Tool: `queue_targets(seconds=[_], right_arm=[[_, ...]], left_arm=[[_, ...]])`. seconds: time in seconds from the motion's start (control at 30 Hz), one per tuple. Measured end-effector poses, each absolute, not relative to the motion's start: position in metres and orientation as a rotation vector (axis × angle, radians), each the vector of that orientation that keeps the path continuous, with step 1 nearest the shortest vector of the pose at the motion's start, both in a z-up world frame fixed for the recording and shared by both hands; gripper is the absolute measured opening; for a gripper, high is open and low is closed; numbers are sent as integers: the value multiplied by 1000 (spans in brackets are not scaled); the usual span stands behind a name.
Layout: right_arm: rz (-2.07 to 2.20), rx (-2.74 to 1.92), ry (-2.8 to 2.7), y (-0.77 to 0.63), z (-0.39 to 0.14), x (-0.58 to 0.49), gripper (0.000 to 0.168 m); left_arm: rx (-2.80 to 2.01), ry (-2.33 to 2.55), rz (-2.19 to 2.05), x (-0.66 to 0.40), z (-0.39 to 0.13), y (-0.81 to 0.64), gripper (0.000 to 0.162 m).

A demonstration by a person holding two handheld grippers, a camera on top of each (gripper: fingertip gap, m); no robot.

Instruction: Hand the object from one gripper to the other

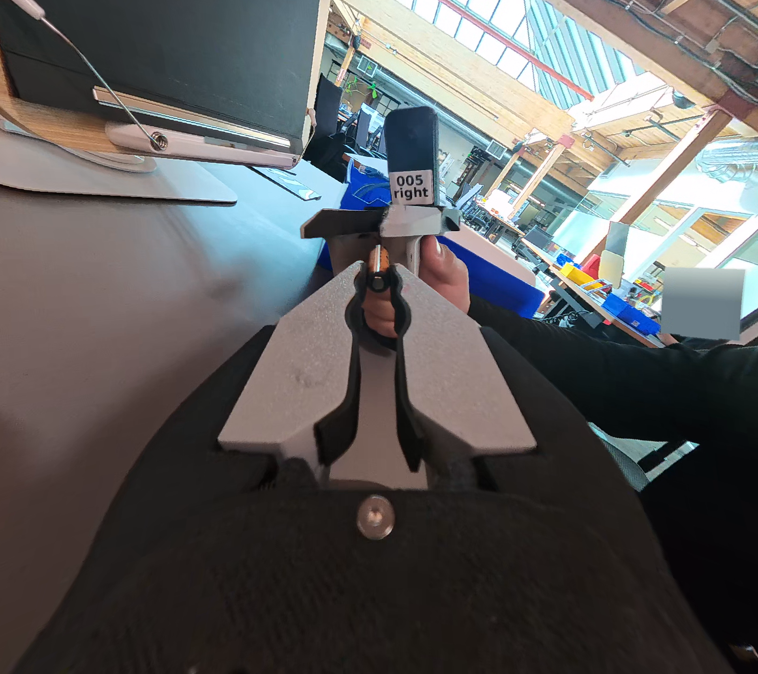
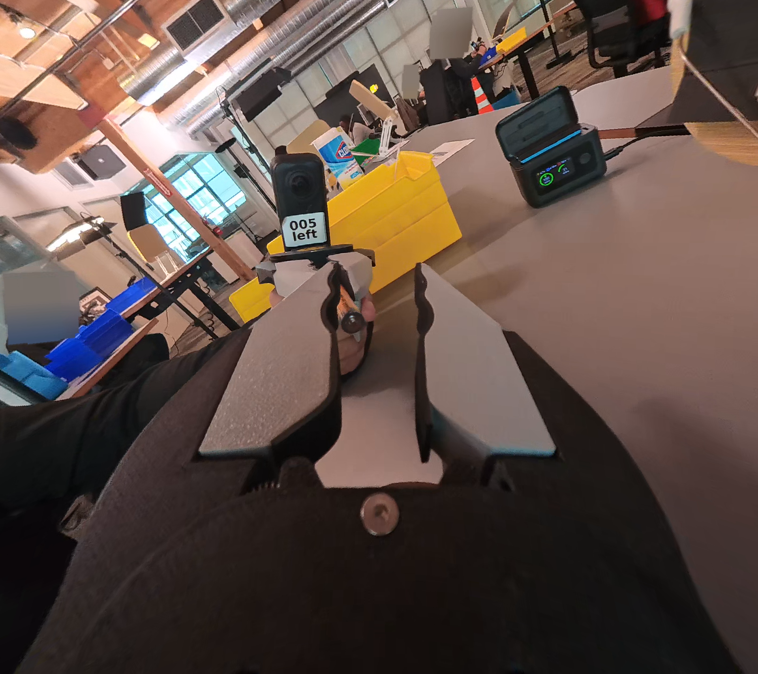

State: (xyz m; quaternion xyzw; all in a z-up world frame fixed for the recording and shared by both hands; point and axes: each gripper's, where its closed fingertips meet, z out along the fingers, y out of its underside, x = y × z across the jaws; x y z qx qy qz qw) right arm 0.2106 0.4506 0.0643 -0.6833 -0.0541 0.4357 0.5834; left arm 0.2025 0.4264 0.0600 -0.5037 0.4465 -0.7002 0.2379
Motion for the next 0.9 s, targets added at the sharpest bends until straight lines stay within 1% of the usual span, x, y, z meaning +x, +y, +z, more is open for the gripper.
queue_targets(seconds=[0.27, 0.5, 0.8, 0.87, 0.9], right_arm=[[1040, -1571, -83, 453, 65, 215, 36], [1142, -1499, -37, 450, 74, 216, 38], [1148, -1570, -112, 448, 66, 204, 31], [1158, -1587, -134, 447, 63, 199, 28], [1159, -1598, -147, 447, 61, 196, 24]], left_arm=[[-1401, 1153, -1923, 204, 61, 436, 8], [-1411, 1090, -1934, 205, 63, 442, 8], [-1411, 1085, -1933, 205, 63, 443, 8], [-1413, 1084, -1934, 205, 63, 443, 8], [-1414, 1084, -1937, 205, 63, 443, 8]])
